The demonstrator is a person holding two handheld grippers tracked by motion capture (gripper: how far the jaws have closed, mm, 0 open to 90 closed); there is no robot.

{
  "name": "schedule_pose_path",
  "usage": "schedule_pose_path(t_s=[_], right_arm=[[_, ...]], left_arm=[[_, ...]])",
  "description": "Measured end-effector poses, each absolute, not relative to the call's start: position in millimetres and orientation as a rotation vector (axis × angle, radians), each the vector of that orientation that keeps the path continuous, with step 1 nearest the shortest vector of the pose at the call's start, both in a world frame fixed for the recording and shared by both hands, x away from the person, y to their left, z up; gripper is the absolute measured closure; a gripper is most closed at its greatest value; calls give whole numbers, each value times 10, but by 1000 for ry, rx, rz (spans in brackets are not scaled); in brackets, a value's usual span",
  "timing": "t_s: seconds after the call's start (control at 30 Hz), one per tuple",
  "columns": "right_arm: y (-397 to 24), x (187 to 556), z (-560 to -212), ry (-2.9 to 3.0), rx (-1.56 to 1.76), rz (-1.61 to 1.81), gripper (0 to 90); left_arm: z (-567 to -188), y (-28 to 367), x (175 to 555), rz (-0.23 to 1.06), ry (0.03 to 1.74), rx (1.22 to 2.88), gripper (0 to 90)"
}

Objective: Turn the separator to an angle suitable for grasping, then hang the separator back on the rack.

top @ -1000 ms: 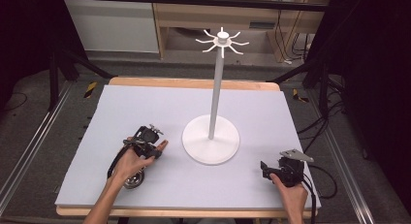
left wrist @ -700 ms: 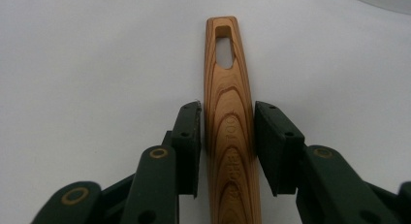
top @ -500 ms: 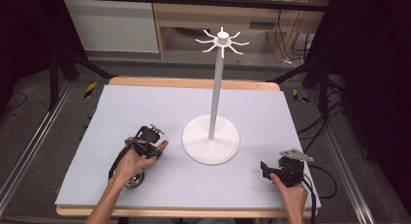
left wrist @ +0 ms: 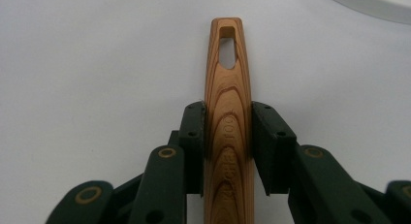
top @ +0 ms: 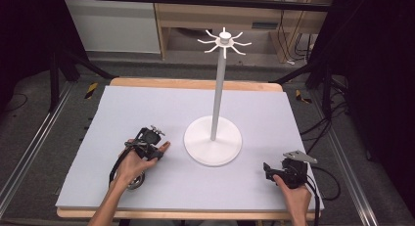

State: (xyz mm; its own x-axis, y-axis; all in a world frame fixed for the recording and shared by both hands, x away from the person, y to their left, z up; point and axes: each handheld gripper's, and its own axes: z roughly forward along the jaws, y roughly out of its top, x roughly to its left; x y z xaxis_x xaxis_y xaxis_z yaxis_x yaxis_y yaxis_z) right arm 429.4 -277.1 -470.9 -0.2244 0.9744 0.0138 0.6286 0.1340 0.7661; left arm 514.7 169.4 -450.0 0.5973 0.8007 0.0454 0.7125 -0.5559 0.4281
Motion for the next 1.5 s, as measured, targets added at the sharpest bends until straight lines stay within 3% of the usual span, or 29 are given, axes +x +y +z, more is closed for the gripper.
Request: schedule_pose_path(t_s=[0.77, 1.5], right_arm=[[-2780, 4287, -4716, 1910, 1550, 911, 85], [-2783, 4270, -4707, 1890, 1538, 917, 85]], left_arm=[[-4161, 1978, 4845, 393, 1155, 2192, 675], [-3585, 2178, 4488, 555, 1022, 1825, 674]])
